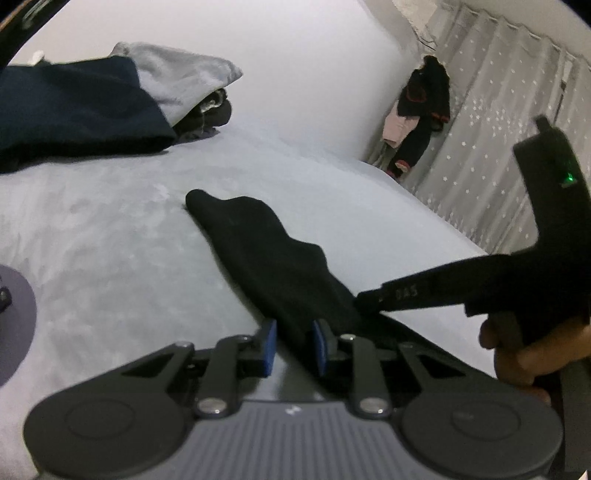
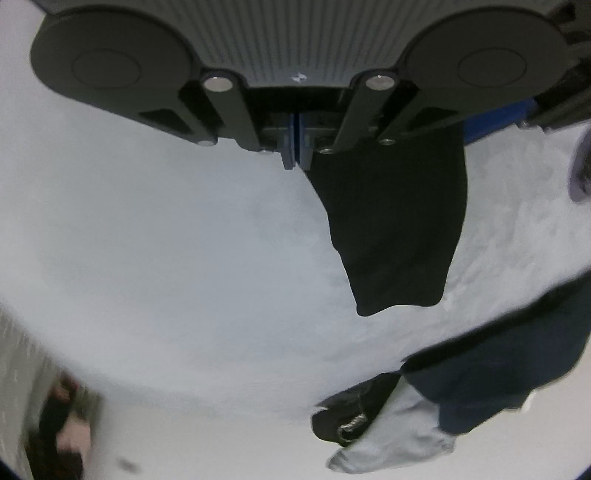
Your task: Fold clothes
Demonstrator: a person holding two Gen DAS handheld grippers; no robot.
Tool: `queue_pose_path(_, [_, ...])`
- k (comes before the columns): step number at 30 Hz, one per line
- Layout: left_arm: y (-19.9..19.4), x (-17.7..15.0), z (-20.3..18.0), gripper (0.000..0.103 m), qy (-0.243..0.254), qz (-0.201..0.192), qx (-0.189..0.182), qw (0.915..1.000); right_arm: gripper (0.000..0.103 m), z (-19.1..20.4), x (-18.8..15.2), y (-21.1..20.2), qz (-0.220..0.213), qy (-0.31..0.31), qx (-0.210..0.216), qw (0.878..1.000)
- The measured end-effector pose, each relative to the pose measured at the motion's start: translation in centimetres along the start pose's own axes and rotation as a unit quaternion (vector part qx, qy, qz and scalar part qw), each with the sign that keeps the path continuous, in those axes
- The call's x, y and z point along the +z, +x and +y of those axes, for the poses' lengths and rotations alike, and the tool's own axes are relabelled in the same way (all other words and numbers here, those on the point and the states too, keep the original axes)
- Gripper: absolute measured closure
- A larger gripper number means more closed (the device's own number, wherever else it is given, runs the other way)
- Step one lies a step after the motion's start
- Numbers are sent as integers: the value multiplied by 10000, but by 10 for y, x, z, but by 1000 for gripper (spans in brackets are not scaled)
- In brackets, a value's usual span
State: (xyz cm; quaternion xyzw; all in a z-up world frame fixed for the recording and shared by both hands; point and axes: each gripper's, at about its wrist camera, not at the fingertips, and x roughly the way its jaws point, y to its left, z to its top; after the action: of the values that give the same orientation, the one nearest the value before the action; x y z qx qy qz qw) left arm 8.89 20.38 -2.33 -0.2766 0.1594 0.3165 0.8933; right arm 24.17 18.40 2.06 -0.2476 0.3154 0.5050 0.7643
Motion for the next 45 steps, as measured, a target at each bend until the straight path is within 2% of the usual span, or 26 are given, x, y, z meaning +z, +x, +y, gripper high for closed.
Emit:
queue_pose_path(3, [0, 1, 3, 83, -93, 20, -17, 10000, 101, -6, 6, 1, 30, 250, -258, 9994])
queue_pose_path(6, [0, 1, 4, 83, -127, 26, -29, 9999, 97, -4, 15, 3, 195, 252, -261, 9992])
queue_pose_path(8, [0, 1, 4, 83, -131, 26, -34, 9999, 92, 0, 24, 2, 149, 189, -219, 9995])
queue_pose_path(11, [0, 1, 4, 83, -137, 25, -42, 9999, 82, 3, 41, 1, 39, 210, 34, 9998])
queue_pose_path(16, [1, 2, 5, 83, -147, 23, -55, 9999, 79, 17, 77, 27, 213, -32, 482, 9986])
queue_pose_path(18, [0, 2, 5, 83, -178, -3, -53, 9998, 79, 23, 85, 41, 322, -129, 534, 9980])
queue_pose_path(24, [-2, 3, 7, 86, -251, -79, 11, 9997, 79, 46, 101, 73, 496, -568, 310, 9967])
queue_pose_path(25, [-2, 3, 7, 86, -256, -77, 13, 9996, 83, 50, 102, 77, 533, -637, 275, 9962])
queue_pose_path(26, [-2, 3, 7, 87, -248, -79, 16, 9997, 94, 53, 102, 76, 465, -735, 256, 9959])
queue_pose_path(27, [-2, 3, 7, 87, -248, -82, 16, 9997, 97, 56, 103, 75, 397, -832, 237, 9955])
queue_pose_path(30, [-2, 3, 8, 87, -290, -77, 21, 9995, 97, 59, 107, 64, -28, -943, 191, 9954])
queue_pose_path(31, [-1, 3, 9, 87, -300, -67, 23, 9995, 97, 57, 108, 62, -116, -874, 163, 9960])
queue_pose_path(33, [-1, 3, 9, 87, -292, -59, 33, 9996, 96, 57, 108, 67, 67, -954, -69, 9954])
queue_pose_path(35, [-1, 3, 9, 87, -299, -63, 29, 9995, 83, 58, 105, 71, 263, -1076, -299, 9934])
queue_pose_path(37, [-1, 3, 10, 87, -331, -69, 16, 9994, 77, 55, 104, 66, 225, -1074, -355, 9933])
queue_pose_path(40, [-2, 3, 10, 87, -367, -84, 6, 9993, 77, 48, 103, 51, 92, -893, -274, 9956])
queue_pose_path(42, [-1, 3, 10, 87, -372, -85, 3, 9993, 77, 48, 102, 41, 14, -814, -14, 9967])
queue_pose_path(45, [-1, 3, 10, 87, -376, -82, -1, 9993, 77, 58, 100, 38, 187, -819, 564, 9949])
